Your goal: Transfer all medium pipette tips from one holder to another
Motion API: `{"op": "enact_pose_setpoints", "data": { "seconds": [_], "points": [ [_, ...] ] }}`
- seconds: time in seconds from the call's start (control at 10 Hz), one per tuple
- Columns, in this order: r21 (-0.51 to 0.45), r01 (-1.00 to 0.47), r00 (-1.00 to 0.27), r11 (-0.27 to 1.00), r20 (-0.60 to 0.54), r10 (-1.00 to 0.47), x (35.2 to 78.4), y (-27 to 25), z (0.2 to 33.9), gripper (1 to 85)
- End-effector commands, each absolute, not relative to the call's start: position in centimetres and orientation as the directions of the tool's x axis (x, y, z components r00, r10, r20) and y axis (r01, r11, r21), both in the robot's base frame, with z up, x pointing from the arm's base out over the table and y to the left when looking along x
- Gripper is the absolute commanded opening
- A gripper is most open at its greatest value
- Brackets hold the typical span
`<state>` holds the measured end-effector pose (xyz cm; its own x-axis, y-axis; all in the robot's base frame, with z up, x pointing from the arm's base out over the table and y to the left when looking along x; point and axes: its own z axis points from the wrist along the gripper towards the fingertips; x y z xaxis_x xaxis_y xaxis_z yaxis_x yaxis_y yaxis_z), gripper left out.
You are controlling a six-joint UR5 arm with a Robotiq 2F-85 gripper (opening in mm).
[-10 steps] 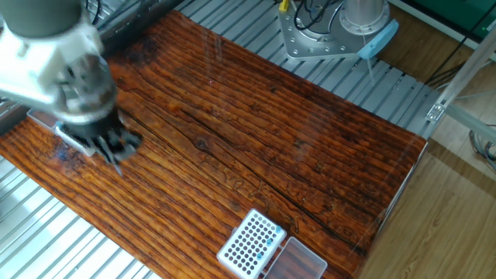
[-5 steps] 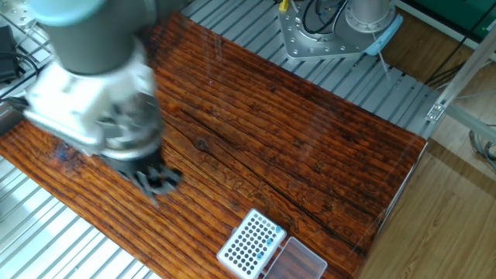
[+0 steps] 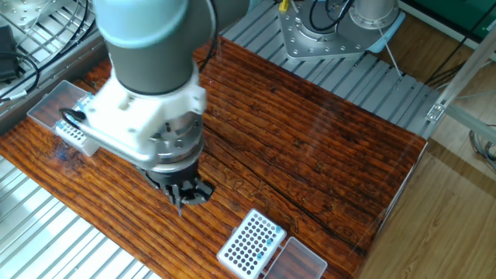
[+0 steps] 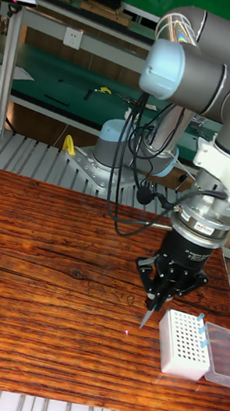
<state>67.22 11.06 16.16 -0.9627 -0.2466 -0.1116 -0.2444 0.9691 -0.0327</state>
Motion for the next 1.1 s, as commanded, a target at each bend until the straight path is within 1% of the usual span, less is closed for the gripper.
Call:
{"op": "enact_pose_setpoints", "data": {
  "seconds": [0.0,0.2,0.5,0.7,1.0],
  "points": [
    [-0.063,-0.43,-0.895,0.901,-0.099,-0.435,67.0,11.2,16.2,1.3],
    [-0.036,-0.393,-0.912,0.919,-0.114,-0.394,67.0,11.8,16.2,1.3],
    [0.05,-0.239,-0.967,0.97,-0.106,-0.233,66.4,20.0,16.1,1.3],
    [0.057,-0.181,-0.977,0.982,-0.125,-0.172,66.7,23.1,16.0,1.3],
    [0.067,-0.141,-0.983,0.988,-0.124,-0.133,67.5,25.2,15.1,1.3]
  ]
}}
